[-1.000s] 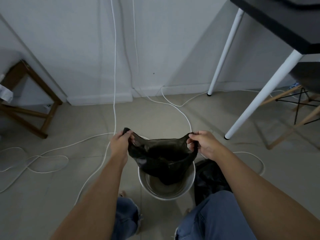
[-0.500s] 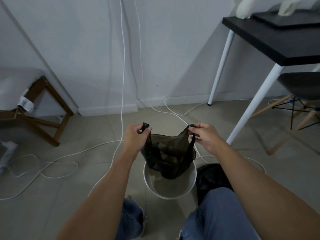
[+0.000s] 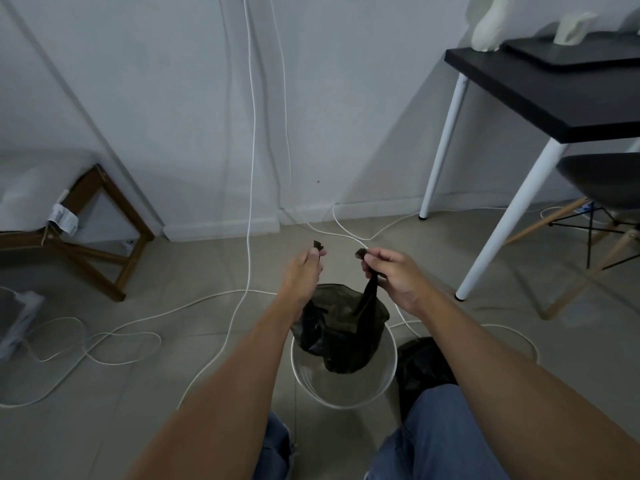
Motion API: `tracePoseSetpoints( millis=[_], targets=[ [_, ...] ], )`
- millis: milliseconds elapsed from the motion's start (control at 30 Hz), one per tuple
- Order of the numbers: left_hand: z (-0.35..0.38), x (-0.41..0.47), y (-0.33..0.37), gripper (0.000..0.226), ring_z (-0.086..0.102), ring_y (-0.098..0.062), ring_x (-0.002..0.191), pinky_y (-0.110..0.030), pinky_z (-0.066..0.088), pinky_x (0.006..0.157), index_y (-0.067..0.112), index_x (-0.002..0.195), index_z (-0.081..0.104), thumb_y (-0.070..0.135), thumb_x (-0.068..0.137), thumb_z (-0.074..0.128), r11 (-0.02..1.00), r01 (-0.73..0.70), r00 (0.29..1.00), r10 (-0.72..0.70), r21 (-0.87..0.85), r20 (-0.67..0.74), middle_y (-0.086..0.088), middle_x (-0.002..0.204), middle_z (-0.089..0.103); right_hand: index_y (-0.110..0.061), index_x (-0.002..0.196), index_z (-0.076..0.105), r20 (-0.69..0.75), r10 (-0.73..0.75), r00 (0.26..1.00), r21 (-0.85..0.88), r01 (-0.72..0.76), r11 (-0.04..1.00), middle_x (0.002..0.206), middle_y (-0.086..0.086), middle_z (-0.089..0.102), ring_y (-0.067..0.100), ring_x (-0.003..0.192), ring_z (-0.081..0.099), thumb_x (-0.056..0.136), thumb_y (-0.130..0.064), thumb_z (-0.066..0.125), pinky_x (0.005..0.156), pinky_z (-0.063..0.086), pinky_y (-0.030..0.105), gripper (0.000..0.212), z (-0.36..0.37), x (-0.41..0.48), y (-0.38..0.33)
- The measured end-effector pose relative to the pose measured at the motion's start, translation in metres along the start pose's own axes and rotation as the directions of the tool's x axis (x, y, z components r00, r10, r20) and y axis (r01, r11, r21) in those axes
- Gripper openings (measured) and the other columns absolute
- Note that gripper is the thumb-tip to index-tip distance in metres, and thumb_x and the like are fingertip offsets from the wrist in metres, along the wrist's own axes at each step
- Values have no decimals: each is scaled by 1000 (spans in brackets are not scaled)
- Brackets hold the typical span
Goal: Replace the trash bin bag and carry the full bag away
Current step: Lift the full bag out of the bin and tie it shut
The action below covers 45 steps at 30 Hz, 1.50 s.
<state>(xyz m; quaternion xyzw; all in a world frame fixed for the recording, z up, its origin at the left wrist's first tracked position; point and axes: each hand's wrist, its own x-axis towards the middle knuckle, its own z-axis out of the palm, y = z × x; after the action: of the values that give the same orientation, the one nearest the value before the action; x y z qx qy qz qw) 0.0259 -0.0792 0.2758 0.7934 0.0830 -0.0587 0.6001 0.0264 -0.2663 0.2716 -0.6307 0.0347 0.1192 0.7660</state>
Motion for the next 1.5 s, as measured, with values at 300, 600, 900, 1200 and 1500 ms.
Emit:
tracePoseSetpoints(
  millis=[300,600,900,1200,1500],
  targets=[
    [14,1,-5,19,59,-20,75,-24,43,62,16,100,61,1,92,53,940,-98,994,76,326,78,2,76,63,-6,108,62,223,65,973,-140,-33,990,74,10,66,14,60,56,90,6,55,64,48,20,23,9,2,4],
    [18,-5,-10,26,56,-10,67,-18,40,60,13,116,46,2,94,54,942,-159,973,100,295,206,-4,85,64,-5,105,58,151,224,963,-180,-196,964,68,13,68,17,53,58,85,-3,68,57,51,23,22,10,7,8],
    [26,-16,-9,41,54,-10,57,-12,42,58,23,122,49,4,88,63,952,-213,976,195,222,101,-1,65,63,-10,69,56,-119,114,986,-268,-143,953,57,9,60,19,47,51,82,-14,69,53,40,28,19,21,10,10],
    [27,-19,0,21,64,-24,75,-29,46,67,11,92,77,8,94,56,902,-206,978,201,378,54,-7,80,72,-5,75,57,-45,94,995,-186,-101,977,57,8,56,16,49,46,85,-14,69,59,36,36,18,16,8,12],
    [24,-20,6,32,50,-22,80,-29,33,60,14,73,50,16,104,40,894,-102,985,28,436,172,3,71,50,-16,63,47,-123,-47,991,-456,-14,890,57,-1,52,14,56,50,83,-23,69,61,42,32,31,23,9,12]
  ],
)
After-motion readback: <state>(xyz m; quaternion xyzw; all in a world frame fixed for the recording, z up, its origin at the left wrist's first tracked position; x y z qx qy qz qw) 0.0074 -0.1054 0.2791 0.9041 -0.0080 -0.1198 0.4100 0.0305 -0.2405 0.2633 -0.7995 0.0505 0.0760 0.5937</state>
